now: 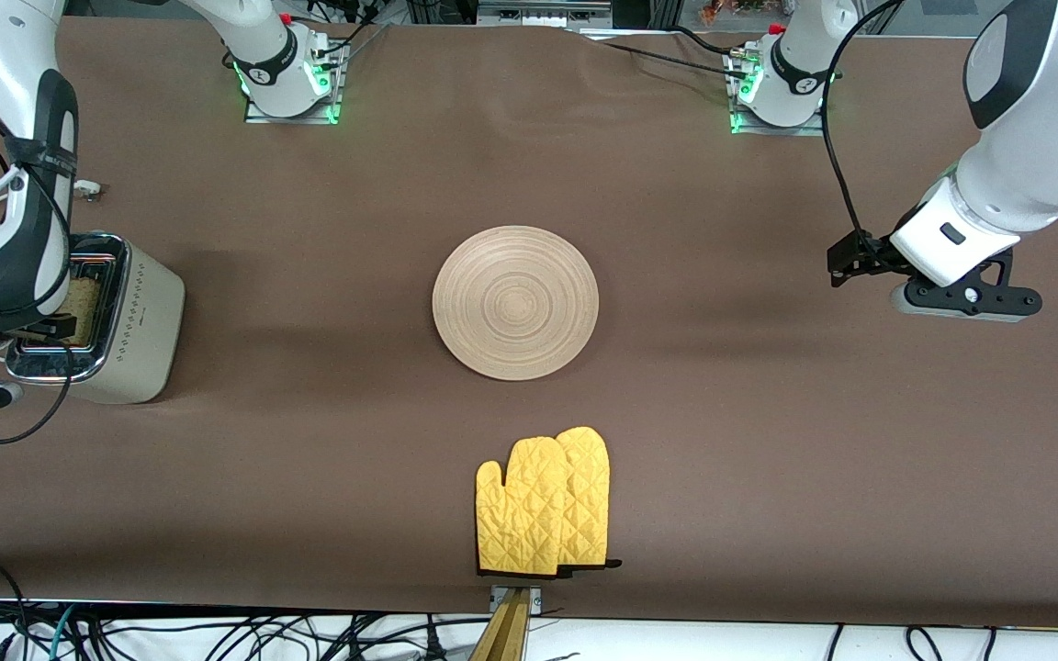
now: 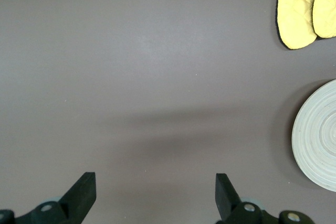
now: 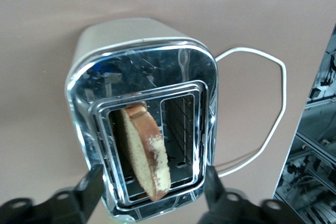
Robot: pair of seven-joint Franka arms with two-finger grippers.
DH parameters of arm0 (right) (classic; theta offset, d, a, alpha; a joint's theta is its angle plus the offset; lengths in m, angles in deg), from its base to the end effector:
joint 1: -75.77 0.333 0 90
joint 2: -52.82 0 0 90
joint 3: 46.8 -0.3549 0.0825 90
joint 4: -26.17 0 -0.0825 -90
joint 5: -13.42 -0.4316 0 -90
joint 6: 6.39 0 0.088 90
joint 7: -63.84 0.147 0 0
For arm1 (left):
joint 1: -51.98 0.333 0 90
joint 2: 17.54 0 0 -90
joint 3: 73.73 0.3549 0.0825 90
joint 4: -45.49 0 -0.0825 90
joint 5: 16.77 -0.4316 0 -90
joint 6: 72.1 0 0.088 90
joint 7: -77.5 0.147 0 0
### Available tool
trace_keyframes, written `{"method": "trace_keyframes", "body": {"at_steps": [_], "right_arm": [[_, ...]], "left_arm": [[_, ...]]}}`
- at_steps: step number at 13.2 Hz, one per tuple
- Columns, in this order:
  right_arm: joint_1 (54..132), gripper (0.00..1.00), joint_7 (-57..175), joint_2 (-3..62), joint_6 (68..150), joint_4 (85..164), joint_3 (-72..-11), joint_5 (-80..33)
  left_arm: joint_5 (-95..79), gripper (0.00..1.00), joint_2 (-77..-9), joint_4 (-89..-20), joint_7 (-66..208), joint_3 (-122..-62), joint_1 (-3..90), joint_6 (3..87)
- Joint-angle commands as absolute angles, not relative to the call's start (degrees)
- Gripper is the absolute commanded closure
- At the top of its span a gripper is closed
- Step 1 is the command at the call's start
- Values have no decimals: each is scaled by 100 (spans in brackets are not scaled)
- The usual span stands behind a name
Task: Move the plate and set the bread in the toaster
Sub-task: 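Open the right gripper and lift it out of the toaster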
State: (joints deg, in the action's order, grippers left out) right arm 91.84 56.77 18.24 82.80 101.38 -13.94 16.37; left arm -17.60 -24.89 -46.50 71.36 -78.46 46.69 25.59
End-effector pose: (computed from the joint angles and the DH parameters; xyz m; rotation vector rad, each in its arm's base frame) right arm 0.7181 -0.1384 0.3983 2.7863 -0.1718 -0.4771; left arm 0.6410 -0.1087 0.5366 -3.1317 0.1086 0.0432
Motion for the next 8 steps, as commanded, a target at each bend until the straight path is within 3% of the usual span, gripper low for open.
{"method": "trace_keyframes", "body": {"at_steps": [1, 8], "right_arm": [[9264, 0, 5637, 2030, 8132, 9956, -1428, 1168], [10124, 0, 5646, 2539, 8124, 9956, -1437, 779]], "left_arm": [[-1660, 0, -2554, -4539, 7170, -7839, 4645, 2484], [-1721, 0, -2589, -4530, 7152, -7839, 4566, 2484]]}}
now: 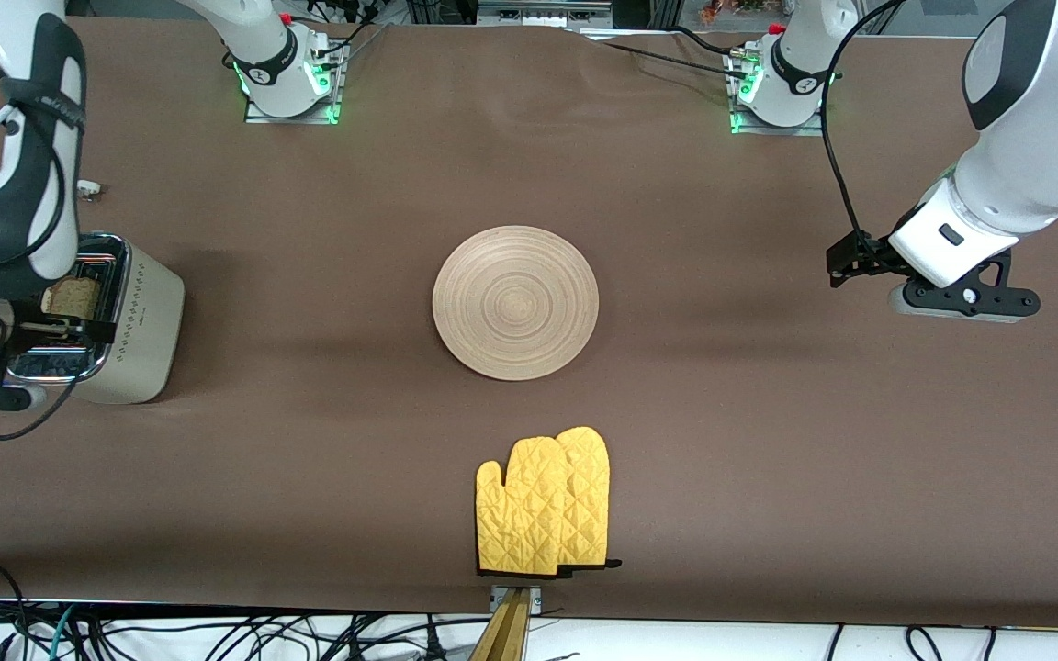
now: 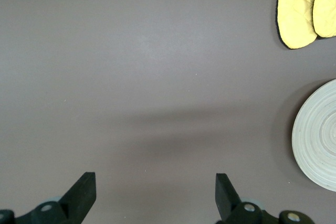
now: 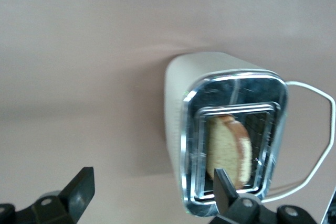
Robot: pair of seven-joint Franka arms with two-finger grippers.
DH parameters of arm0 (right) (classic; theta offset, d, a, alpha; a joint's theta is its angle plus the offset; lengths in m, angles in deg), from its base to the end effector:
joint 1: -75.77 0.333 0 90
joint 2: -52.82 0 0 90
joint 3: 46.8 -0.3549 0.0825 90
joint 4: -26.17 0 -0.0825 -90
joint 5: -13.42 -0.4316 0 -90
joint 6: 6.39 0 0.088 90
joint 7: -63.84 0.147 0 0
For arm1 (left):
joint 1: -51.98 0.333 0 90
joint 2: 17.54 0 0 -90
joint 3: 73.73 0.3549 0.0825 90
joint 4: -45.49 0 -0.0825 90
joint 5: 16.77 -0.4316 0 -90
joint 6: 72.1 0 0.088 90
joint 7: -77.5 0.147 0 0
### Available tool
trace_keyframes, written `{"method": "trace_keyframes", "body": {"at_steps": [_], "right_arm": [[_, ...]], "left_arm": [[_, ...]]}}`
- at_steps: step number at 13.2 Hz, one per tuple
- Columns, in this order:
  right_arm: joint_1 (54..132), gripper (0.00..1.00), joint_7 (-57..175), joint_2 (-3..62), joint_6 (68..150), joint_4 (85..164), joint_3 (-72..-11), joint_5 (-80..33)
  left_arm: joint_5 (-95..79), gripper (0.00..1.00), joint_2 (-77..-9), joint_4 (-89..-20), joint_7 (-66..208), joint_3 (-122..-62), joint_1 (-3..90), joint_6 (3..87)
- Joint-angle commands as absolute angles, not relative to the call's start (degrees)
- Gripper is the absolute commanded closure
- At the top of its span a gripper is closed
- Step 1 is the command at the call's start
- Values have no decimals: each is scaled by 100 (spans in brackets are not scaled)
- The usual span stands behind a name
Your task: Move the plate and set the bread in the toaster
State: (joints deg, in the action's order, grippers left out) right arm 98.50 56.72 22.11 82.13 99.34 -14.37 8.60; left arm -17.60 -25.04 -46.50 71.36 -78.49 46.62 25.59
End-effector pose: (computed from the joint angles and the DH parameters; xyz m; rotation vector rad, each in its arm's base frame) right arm 0.7307 -0.0285 0.4520 2.9555 -0.0184 -0.3194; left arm 0.6413 -0.1098 0.5349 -3.1314 0.1113 0.0472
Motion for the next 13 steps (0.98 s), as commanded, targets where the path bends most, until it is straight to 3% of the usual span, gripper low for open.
{"method": "trace_keyframes", "body": {"at_steps": [1, 6, 9, 13], "right_arm": [[10300, 0, 5646, 2627, 8010, 9965, -1428, 779], [10593, 0, 5707, 2829, 7693, 10034, -1681, 779], [9268, 0, 5654, 3479, 8103, 10595, -3375, 805], [8397, 0, 5663, 4217, 8710, 11176, -4002, 876]], "left_arm": [[-1730, 0, -2607, -4530, 7143, -7839, 4539, 2510], [-1730, 0, -2572, -4521, 7152, -7822, 4583, 2484], [-1739, 0, -2580, -4530, 7152, -7822, 4592, 2484], [-1739, 0, -2580, -4530, 7152, -7830, 4583, 2476]]}}
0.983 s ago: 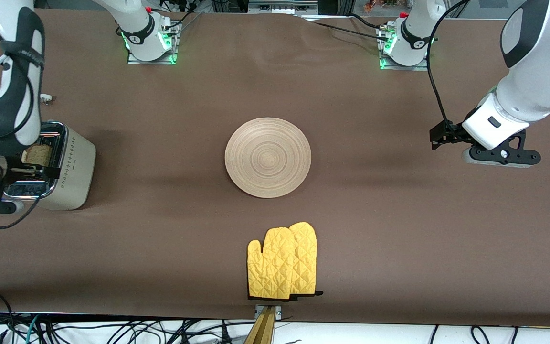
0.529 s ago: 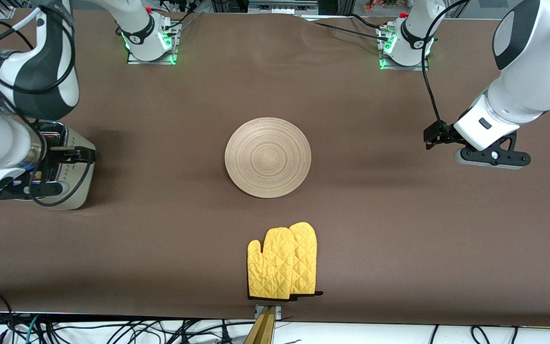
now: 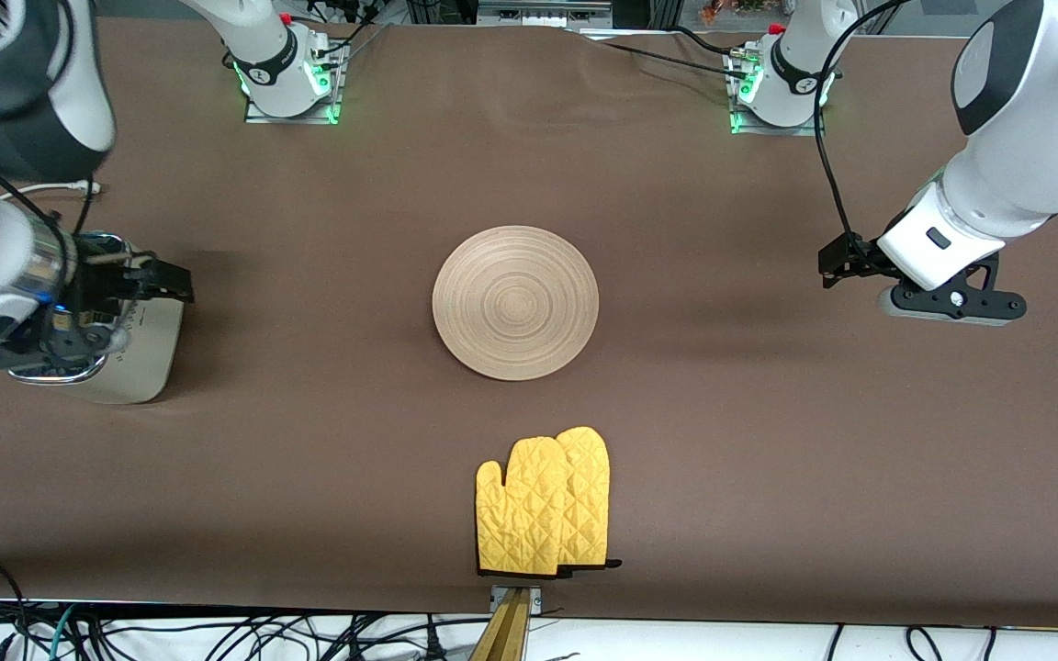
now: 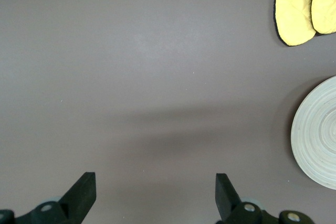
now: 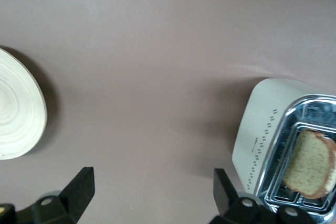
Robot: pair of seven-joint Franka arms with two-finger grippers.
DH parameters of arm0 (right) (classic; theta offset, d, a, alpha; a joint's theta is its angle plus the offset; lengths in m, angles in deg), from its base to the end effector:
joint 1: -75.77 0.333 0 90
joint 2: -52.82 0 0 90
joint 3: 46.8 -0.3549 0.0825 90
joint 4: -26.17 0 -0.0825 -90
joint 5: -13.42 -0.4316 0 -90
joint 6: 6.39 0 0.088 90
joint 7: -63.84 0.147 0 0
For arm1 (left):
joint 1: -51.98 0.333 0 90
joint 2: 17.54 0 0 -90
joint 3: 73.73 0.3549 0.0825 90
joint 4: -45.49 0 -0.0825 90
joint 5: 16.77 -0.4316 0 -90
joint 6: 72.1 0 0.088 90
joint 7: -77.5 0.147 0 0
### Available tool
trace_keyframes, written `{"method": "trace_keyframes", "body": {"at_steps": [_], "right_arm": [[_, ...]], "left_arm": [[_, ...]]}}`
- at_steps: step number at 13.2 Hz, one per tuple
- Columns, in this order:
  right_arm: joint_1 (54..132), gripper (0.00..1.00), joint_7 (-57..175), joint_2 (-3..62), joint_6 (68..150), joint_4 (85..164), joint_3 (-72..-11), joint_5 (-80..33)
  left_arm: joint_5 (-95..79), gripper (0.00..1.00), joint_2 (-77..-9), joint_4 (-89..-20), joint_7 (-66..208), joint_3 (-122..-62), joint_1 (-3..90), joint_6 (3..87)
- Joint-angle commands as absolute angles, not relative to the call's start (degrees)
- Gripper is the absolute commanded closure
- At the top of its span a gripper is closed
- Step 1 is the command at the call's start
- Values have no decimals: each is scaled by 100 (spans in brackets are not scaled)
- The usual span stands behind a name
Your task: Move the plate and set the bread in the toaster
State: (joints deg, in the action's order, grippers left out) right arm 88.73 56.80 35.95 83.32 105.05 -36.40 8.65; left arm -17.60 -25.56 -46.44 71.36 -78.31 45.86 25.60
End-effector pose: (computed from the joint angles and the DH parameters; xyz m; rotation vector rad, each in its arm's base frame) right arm 0.6887 0.0590 0.5348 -3.0924 -0.2616 0.1545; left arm 0.6422 -0.1166 0.5295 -3.1296 0.1272 0.0594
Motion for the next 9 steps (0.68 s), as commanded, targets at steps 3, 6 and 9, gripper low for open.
{"method": "trace_keyframes", "body": {"at_steps": [3, 6, 9], "right_arm": [[7929, 0, 5637, 4604, 8844, 11441, -4284, 867], [7595, 0, 5654, 4807, 8836, 11634, -4627, 1146], [7481, 0, 5672, 5018, 8792, 11854, -4768, 1350]], "left_arm": [[-1730, 0, -2589, -4530, 7152, -7830, 4583, 2484], [-1730, 0, -2598, -4521, 7152, -7822, 4601, 2493], [-1730, 0, -2589, -4521, 7152, -7822, 4610, 2493]]}}
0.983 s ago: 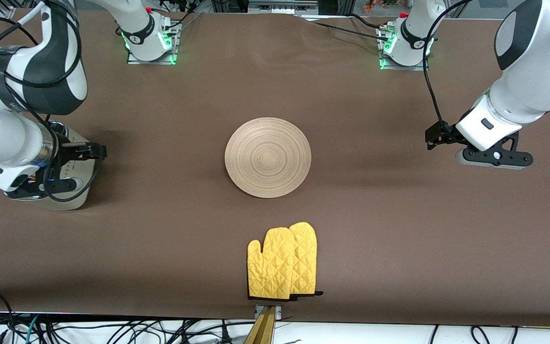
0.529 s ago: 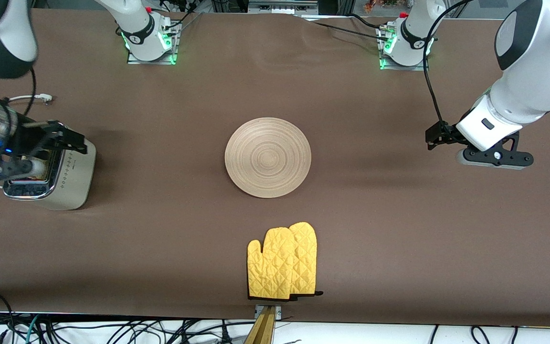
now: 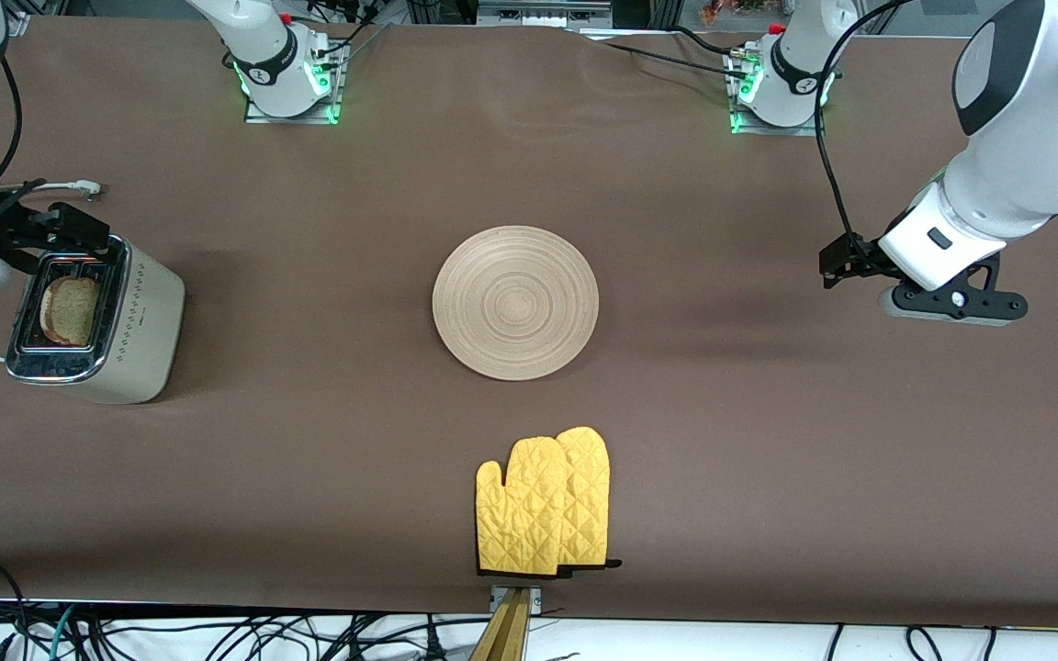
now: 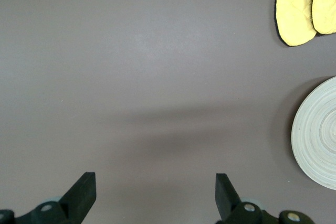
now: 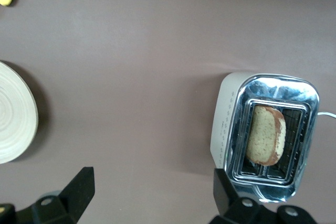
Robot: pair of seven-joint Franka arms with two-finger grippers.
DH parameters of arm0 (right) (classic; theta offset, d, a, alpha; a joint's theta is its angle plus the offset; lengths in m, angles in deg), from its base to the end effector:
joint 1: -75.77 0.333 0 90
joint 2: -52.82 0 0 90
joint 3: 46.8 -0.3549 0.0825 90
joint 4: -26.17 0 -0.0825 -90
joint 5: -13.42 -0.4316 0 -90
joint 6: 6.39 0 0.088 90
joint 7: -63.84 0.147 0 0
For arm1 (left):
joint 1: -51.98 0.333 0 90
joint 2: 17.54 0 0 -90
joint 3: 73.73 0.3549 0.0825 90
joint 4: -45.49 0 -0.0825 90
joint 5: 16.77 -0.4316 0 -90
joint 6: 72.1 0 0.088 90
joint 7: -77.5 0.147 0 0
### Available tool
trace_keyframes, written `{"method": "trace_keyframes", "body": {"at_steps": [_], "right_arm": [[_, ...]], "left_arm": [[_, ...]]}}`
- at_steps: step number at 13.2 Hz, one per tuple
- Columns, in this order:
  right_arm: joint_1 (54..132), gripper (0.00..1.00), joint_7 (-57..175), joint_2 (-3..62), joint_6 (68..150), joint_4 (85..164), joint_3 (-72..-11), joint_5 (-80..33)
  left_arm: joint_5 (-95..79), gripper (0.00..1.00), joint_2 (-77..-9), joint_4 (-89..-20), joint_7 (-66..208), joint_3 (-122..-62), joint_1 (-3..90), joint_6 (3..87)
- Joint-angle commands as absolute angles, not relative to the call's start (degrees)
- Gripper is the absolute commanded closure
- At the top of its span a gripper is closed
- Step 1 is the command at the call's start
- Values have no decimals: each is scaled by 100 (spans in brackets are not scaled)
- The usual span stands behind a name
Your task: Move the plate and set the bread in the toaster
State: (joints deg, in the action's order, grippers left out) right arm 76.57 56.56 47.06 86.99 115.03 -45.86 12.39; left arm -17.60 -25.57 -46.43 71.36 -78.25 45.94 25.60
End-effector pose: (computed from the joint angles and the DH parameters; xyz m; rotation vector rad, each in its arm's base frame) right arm 0.6393 0.0014 0.5765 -3.1178 -0.1927 0.0321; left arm 0.6425 -0.1151 0.5295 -3.1297 0.1234 0.0594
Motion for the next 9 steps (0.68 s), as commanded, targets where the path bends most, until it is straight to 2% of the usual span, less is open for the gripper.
{"method": "trace_keyframes", "body": {"at_steps": [1, 9], "right_arm": [[7472, 0, 5663, 5036, 8774, 11854, -4768, 1350], [7463, 0, 5611, 5019, 8537, 11802, -4716, 1500]], "left_arm": [[-1730, 0, -2589, -4521, 7152, -7822, 4610, 2484], [-1730, 0, -2580, -4521, 7143, -7822, 4610, 2484]]}}
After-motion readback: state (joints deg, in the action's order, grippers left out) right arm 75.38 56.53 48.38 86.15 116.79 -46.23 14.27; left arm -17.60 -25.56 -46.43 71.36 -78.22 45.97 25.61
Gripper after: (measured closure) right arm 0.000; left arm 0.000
